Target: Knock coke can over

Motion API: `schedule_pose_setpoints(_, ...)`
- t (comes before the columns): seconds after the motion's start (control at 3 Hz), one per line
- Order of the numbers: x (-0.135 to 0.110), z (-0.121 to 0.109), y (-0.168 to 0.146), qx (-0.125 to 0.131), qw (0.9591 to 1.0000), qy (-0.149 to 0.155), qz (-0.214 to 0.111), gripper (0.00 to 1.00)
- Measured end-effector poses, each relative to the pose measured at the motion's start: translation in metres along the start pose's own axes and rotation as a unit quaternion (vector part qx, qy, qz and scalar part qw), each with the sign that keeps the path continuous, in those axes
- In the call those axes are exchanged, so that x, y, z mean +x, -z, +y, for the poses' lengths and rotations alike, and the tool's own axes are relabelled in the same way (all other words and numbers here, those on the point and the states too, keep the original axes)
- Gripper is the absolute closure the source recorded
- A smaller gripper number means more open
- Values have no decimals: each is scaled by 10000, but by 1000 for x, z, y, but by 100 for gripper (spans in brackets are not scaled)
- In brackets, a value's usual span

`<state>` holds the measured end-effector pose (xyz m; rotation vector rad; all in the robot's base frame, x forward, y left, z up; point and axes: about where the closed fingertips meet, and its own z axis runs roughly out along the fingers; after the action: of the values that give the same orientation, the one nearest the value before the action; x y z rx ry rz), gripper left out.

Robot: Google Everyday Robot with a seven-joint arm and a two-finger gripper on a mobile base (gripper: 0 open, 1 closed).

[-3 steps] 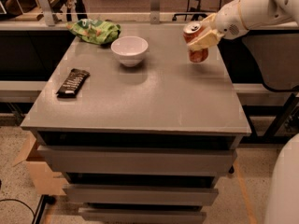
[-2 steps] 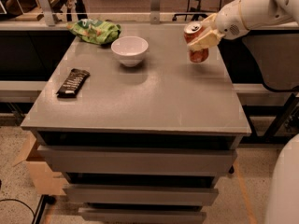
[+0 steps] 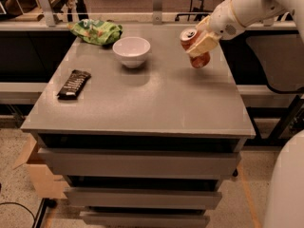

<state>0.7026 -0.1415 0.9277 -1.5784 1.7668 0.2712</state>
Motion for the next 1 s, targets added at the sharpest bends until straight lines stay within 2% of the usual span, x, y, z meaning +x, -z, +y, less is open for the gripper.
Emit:
schedule_pose_setpoints(0.33,-6,24,-5,-440,9935,510,918,100)
schedule_pose_setpoints(0.67,-4,41,-13,-867,9793,857,1615,100)
schedule_pose_setpoints(1.0,4,56,-26,-1244,9625,1057,2166,100)
